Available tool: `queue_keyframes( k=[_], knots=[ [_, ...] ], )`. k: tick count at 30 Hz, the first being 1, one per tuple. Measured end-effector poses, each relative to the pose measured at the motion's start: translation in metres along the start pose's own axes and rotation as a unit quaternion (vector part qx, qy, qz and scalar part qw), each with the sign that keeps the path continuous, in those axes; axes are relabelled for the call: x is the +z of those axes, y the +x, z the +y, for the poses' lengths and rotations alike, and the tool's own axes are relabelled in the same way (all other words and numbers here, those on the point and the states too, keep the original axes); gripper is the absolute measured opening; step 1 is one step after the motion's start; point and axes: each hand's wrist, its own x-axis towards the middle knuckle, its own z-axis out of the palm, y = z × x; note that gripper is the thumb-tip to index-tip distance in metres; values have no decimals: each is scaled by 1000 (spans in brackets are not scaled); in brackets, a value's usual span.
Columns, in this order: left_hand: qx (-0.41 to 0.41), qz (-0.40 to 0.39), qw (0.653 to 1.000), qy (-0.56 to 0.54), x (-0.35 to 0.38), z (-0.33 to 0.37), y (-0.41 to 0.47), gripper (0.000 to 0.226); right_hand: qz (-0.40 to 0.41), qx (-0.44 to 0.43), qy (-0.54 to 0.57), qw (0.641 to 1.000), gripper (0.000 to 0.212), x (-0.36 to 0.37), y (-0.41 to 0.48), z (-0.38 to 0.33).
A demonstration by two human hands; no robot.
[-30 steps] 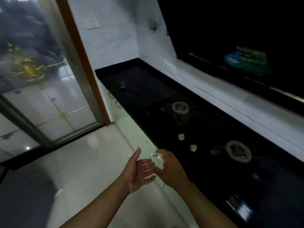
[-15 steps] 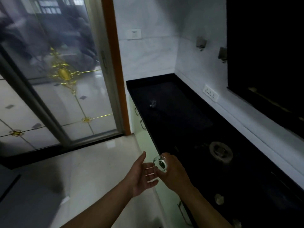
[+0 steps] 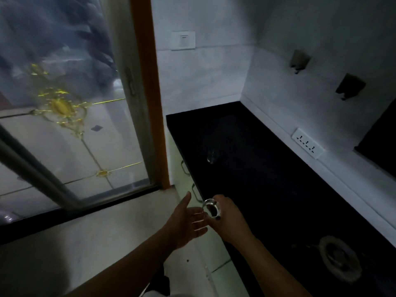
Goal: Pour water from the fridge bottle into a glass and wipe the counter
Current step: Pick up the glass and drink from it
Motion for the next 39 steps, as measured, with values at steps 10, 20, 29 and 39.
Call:
queue_keyframes(
  k=[10,20,29,39],
  knots=[
    [-83,-51,994,51,2,101,112,92,65,143,2,988,28,9,112,1],
    [-106,-7,994,-2,34,126,188,86,57,213,-42,974,45,4,188,42],
    [-148,11,989,-6,36,130,237,94,31,231,-33,972,52,0,219,77],
    [-173,35,984,-3,50,137,248,90,25,222,-26,974,61,-3,227,96]
  ],
)
